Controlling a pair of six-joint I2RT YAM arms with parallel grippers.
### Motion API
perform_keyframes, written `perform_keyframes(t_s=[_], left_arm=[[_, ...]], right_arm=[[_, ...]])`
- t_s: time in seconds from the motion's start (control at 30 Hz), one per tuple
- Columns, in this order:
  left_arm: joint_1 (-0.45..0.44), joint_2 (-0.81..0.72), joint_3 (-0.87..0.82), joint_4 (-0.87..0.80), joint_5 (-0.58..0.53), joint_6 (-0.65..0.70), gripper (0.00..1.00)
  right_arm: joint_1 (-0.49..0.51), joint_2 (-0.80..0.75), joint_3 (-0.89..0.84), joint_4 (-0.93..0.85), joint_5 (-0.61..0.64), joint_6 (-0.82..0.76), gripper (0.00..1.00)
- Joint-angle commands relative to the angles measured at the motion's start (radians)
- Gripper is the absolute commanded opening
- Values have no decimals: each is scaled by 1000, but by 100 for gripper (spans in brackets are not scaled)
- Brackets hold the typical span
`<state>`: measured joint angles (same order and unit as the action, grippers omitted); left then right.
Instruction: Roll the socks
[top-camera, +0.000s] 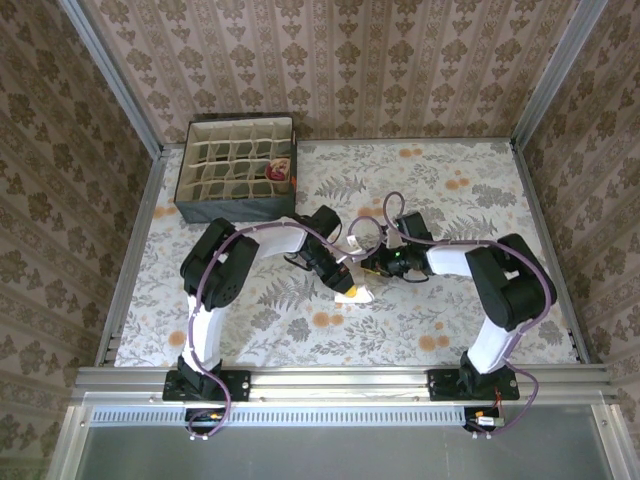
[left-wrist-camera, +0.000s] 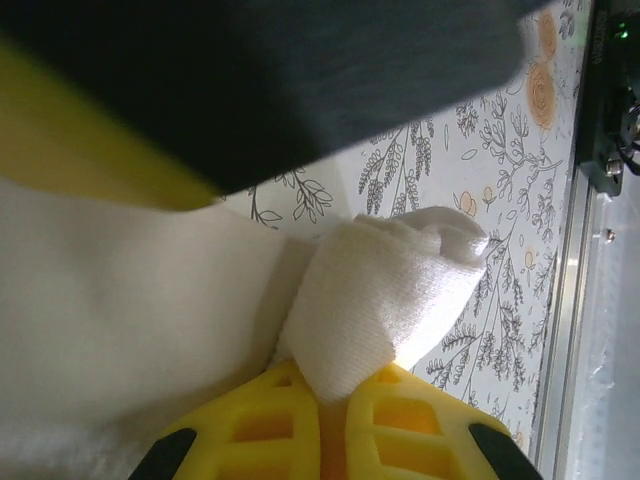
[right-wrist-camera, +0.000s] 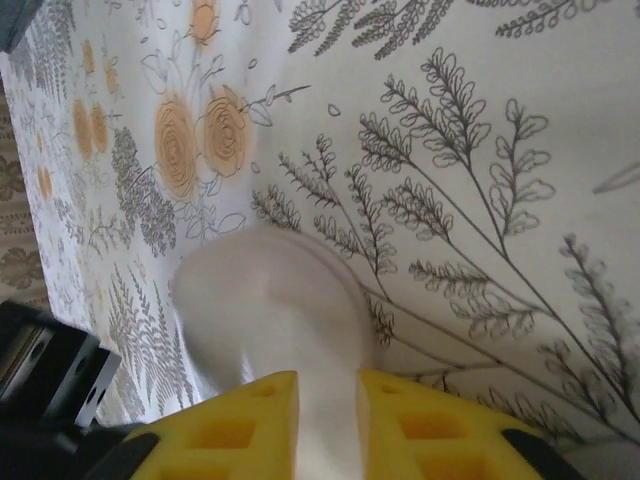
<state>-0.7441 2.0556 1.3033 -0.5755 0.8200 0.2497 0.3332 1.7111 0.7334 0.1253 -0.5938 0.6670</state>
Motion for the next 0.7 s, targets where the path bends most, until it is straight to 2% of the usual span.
perform_keyframes(t_s=[0.0,0.17,0.33,0.5,0.67], left_arm=[[13,87,-50,-44,-168,-23,0],[21,90,-44,-32,-170,-17,0],[25,90,-40,-5,-170,-17,0],[25,79,-44,9,-171,-10,0],[25,53,-68,40,-171,-3,0]], right_arm=[[6,-101,-36,-21,35,-7,30],[61,-224,-110,-100,71,-32,40],[129,-239,-143,-151,98,-40,43],[154,-210,-108,-229,132,-56,42],[159,-169,-81,-266,154,-55,34]])
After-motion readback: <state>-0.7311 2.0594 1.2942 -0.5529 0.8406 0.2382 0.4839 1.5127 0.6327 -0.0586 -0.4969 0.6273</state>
